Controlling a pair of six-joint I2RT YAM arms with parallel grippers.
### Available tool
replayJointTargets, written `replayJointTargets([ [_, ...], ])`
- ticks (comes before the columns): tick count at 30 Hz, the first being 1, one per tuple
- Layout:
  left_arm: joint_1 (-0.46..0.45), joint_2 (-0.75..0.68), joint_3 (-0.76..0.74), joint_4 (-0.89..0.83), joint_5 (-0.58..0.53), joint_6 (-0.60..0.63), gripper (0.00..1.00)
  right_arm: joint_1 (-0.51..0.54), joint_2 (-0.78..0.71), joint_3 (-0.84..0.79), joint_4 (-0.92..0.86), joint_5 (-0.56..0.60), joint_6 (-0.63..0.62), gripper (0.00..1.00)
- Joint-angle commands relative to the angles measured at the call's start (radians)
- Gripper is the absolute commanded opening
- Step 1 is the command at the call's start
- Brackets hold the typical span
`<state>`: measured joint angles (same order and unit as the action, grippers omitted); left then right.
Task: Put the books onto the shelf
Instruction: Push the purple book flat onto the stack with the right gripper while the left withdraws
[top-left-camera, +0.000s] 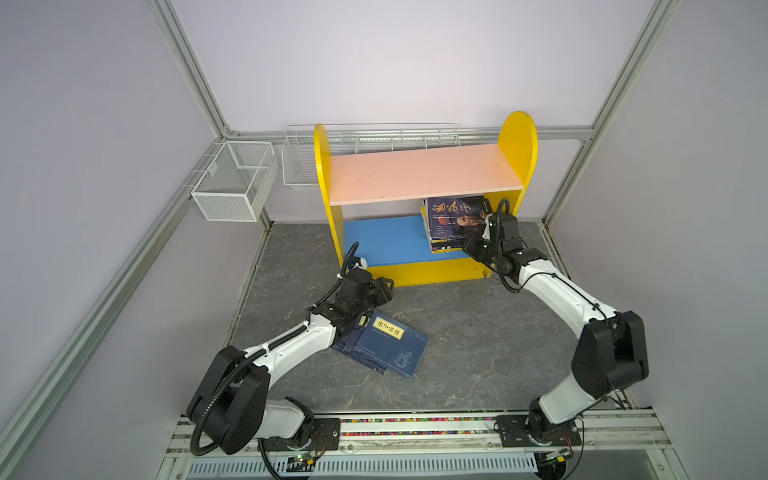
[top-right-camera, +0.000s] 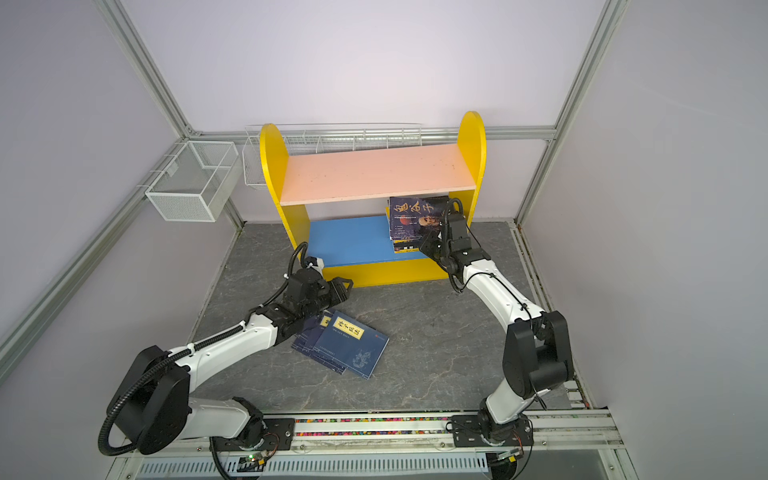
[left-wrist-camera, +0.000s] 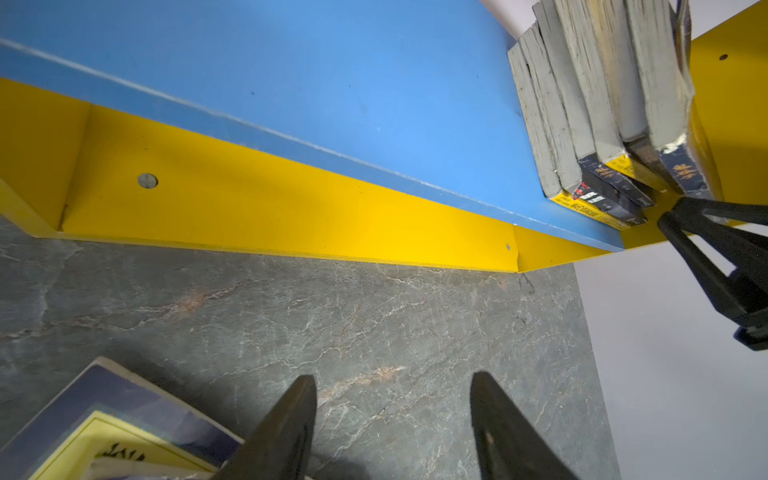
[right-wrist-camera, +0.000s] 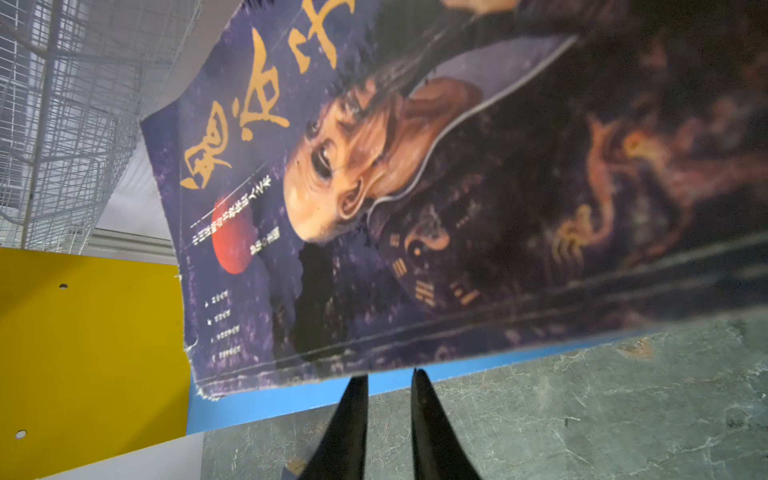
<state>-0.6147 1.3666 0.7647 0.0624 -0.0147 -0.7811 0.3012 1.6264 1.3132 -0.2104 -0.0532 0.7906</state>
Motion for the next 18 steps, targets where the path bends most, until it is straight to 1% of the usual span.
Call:
replayJointTargets([
  [1,0.010,-0.018,-0.009,-0.017,-0.012,0.000,0.59,-0.014,0.009,0.043,0.019,0.027,-0.020,0.22],
  [7,0.012,-0.005,-0.012,-0.009,-0.001,0.000,0.59,-0.026,0.031,0.075,0.035,0.041,-0.025,0.22],
  [18,0.015,0.017,-0.008,0.002,0.024,0.004,0.57,-0.029,0.068,0.058,0.105,0.000,0.012,0.22],
])
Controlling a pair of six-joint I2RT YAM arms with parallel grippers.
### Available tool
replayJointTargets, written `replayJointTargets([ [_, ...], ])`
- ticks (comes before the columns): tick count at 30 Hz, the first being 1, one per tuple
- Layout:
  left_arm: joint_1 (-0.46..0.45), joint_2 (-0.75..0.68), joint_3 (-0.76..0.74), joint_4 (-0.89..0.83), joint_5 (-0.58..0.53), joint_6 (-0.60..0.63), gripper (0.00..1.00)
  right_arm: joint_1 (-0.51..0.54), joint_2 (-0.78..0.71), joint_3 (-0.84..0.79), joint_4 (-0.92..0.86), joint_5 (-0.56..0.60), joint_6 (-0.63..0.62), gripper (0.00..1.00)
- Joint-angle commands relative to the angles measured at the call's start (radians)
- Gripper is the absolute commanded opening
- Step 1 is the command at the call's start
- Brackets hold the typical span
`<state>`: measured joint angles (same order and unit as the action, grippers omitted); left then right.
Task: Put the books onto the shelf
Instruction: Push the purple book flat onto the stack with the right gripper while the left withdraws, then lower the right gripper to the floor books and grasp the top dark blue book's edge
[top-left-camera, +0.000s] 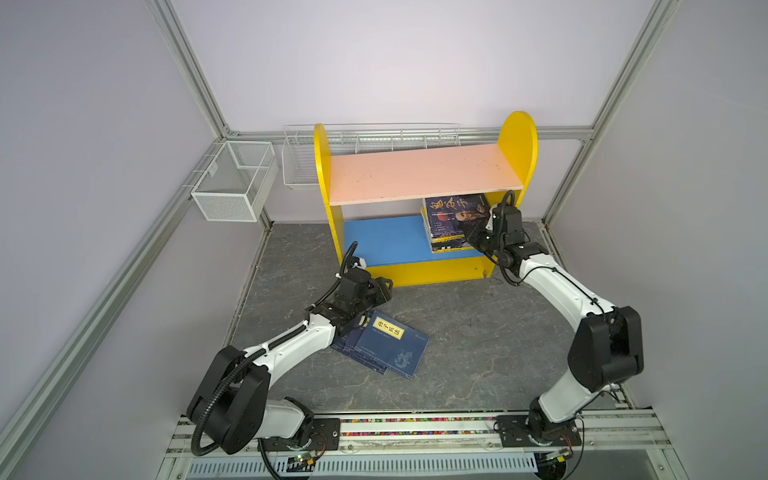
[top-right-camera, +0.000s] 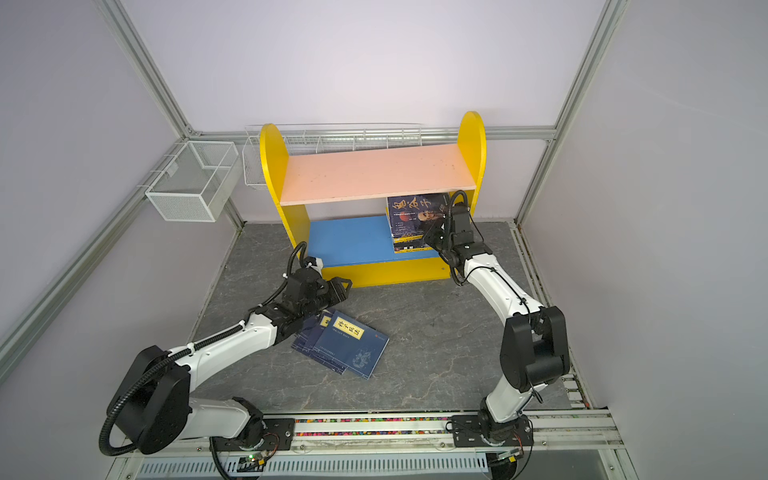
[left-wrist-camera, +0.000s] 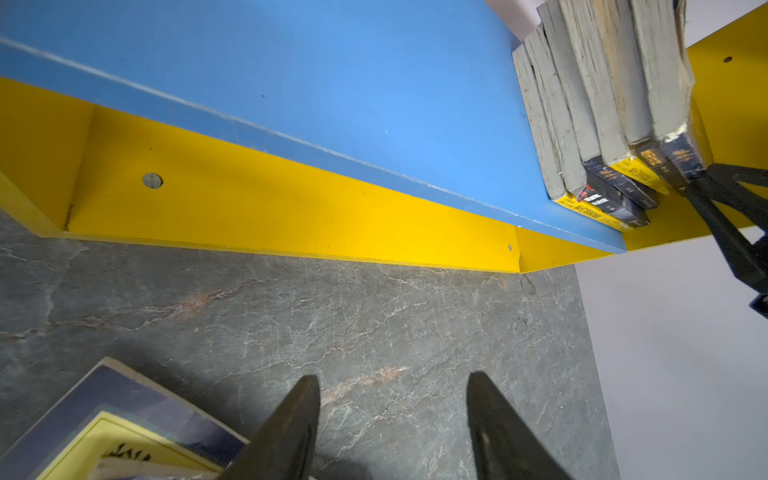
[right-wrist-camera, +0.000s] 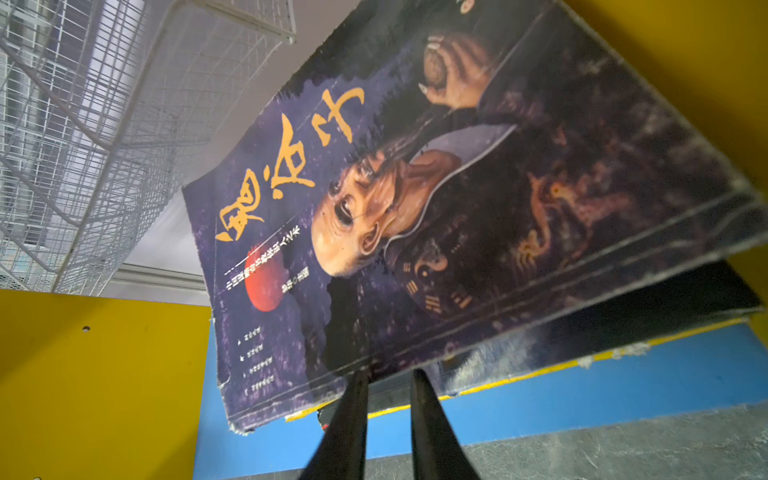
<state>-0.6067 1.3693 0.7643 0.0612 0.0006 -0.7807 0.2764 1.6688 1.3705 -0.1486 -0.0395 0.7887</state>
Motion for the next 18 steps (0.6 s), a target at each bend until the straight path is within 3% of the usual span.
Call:
replayJointTargets([
  [1,0.007,0.016,-0.005,0.004,0.013,0.004,0.57,-0.003,0.028,0.002,0.046,-0.014,0.019,0.22],
  [12,0.007,0.003,-0.004,-0.011,0.024,0.023,0.57,0.001,-0.102,-0.106,0.050,0.020,0.025,0.24],
  [15,0.007,-0.017,-0.006,-0.055,0.009,0.045,0.57,0.024,-0.194,-0.196,0.034,0.022,-0.028,0.32],
  [18,0.007,-0.045,-0.022,-0.104,-0.004,0.070,0.57,0.077,-0.279,-0.281,-0.029,0.006,-0.133,0.48],
])
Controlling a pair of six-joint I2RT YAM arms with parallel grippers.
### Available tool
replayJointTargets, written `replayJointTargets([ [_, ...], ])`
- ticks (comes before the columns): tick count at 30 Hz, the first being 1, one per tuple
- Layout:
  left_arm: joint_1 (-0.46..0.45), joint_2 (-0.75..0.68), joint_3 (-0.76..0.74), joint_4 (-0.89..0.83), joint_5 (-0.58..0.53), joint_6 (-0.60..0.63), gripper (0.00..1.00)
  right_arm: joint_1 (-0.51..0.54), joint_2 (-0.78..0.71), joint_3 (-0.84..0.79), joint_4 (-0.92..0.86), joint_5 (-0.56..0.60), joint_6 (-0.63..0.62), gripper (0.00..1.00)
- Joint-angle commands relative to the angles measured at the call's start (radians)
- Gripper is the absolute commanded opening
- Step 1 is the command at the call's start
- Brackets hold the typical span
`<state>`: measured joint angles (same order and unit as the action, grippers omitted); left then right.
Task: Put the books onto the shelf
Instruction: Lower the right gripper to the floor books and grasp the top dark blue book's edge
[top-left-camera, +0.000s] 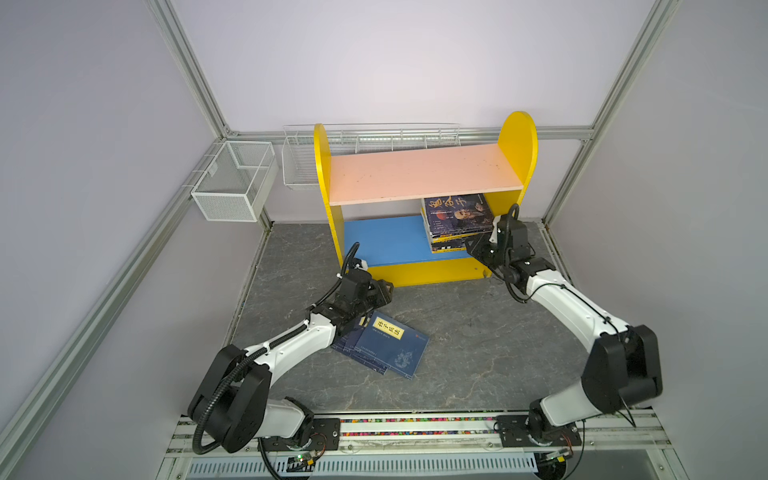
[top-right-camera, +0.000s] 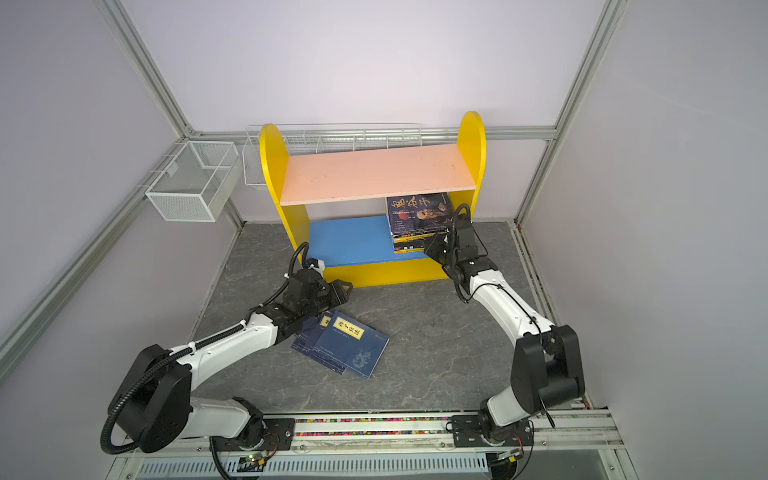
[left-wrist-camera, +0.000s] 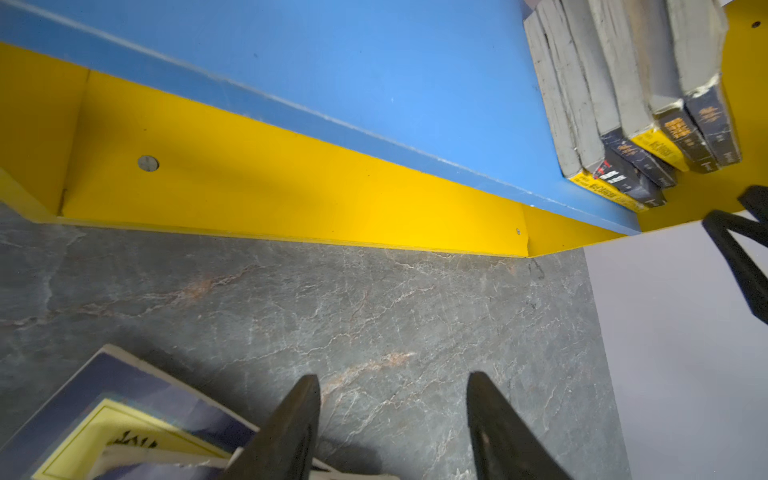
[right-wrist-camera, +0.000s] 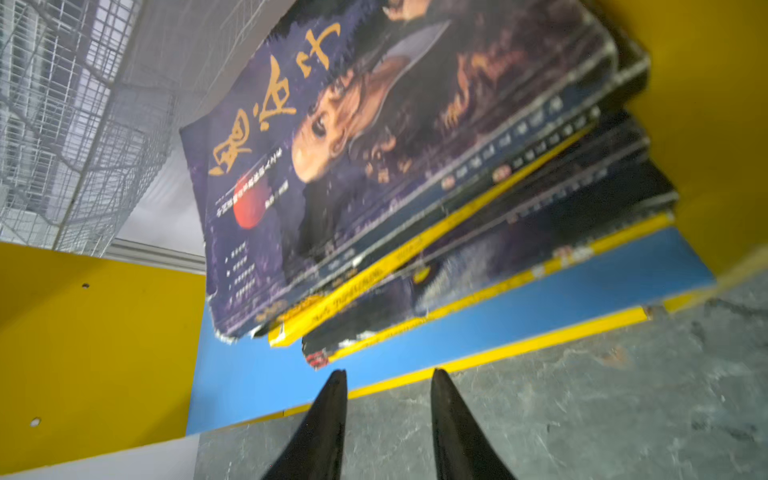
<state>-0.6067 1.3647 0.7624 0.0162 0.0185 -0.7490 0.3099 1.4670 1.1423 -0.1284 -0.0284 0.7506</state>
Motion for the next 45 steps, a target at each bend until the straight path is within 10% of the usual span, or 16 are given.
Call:
replayJointTargets([
  [1,0.007,-0.053,-0.030,-0.076,-0.028,0.041,0.57,0.070,-0.101,-0.088,-0.061,-0.043,-0.149,0.53],
  [12,0.007,-0.228,-0.230,-0.211,-0.069,-0.006,0.60,0.390,-0.107,-0.350,-0.299,-0.499,-0.509,0.80],
  [28,0.007,-0.226,-0.302,-0.262,0.003,0.013,0.55,0.442,0.245,-0.304,-0.256,-0.522,-0.611,0.76],
  [45,-0.023,-0.223,-0.312,-0.176,0.154,0.064,0.47,0.366,0.089,-0.213,0.064,-0.630,-0.383,0.60],
])
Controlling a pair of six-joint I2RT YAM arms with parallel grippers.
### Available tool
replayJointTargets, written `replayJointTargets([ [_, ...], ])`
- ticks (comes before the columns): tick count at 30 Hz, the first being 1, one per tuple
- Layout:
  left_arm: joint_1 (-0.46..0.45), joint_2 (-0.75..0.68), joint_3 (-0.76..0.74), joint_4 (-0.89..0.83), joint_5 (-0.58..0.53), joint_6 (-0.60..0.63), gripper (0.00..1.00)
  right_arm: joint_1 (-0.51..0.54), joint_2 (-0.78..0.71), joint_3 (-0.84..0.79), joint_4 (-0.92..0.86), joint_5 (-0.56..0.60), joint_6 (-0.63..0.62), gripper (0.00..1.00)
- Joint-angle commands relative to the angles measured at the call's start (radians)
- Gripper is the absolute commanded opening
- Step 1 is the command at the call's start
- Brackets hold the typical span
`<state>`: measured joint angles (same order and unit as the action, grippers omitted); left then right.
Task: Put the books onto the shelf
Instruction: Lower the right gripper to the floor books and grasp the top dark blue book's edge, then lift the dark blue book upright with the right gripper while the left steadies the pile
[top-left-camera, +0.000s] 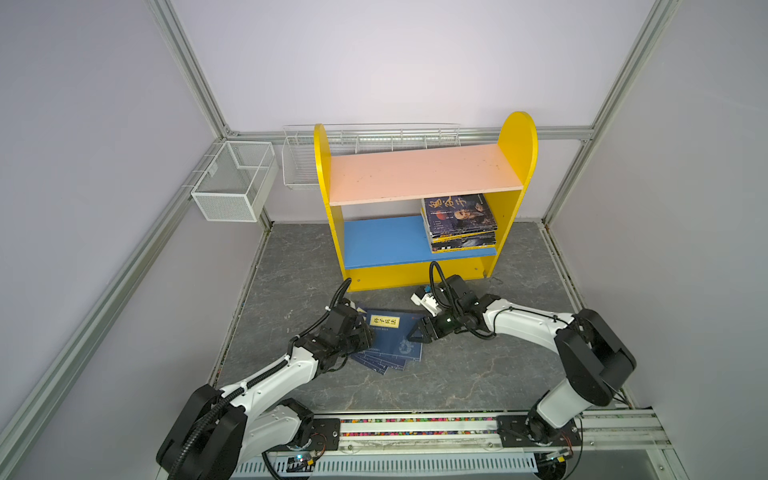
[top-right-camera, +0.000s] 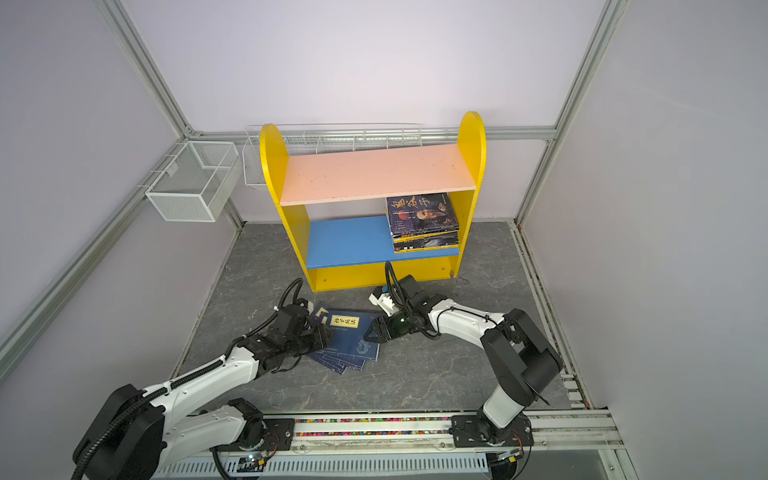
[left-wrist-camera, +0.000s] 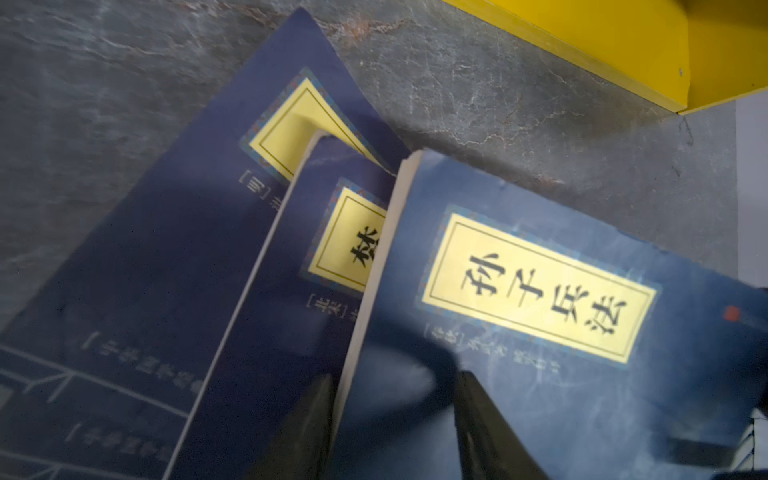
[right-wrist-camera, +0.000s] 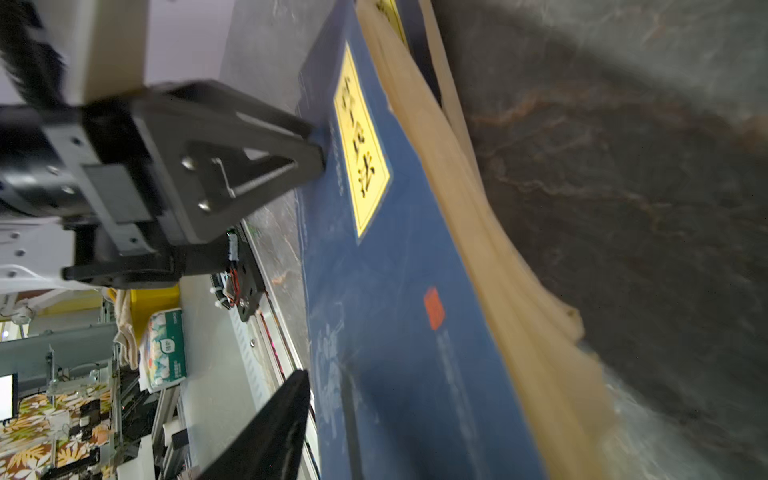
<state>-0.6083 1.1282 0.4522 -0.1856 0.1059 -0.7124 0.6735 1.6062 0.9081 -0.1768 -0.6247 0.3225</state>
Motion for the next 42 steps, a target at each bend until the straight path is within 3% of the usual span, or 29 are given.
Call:
replayJointTargets([
  [1,-0.026,0.017,0.002,0.030,0.069,0.028,0.47,0.001,-0.060,0.021,0.115,-0.019,0.052,0.56],
  [5,-0.027,0.030,0.012,0.052,0.077,0.023,0.47,-0.005,-0.089,0.009,0.131,0.046,0.071,0.28],
  [9,-0.025,0.001,0.036,0.056,0.049,0.012,0.49,-0.024,-0.134,-0.023,0.169,0.083,0.083,0.14],
  [13,-0.004,-0.066,0.085,0.015,-0.012,-0.039,0.61,-0.076,-0.204,-0.095,0.263,0.053,0.125,0.10],
  [19,0.078,-0.121,-0.002,0.293,0.181,-0.146,0.77,-0.149,-0.310,-0.153,0.393,-0.032,0.197,0.08],
  [23,0.081,-0.077,-0.009,0.363,0.285,-0.145,0.89,-0.187,-0.341,-0.184,0.525,-0.105,0.296,0.08],
  [29,0.082,-0.039,-0.009,0.480,0.408,-0.165,0.92,-0.190,-0.323,-0.186,0.654,-0.166,0.398,0.08],
  [33,0.082,-0.040,-0.010,0.535,0.455,-0.165,0.87,-0.189,-0.298,-0.205,0.731,-0.162,0.457,0.08],
  [37,0.082,-0.061,-0.012,0.565,0.466,-0.169,0.77,-0.189,-0.257,-0.216,0.784,-0.170,0.504,0.08],
  [39,0.082,-0.074,-0.017,0.585,0.465,-0.174,0.66,-0.190,-0.243,-0.218,0.777,-0.165,0.505,0.09],
  [42,0.080,-0.095,-0.026,0.615,0.454,-0.188,0.37,-0.189,-0.235,-0.219,0.742,-0.145,0.488,0.10],
])
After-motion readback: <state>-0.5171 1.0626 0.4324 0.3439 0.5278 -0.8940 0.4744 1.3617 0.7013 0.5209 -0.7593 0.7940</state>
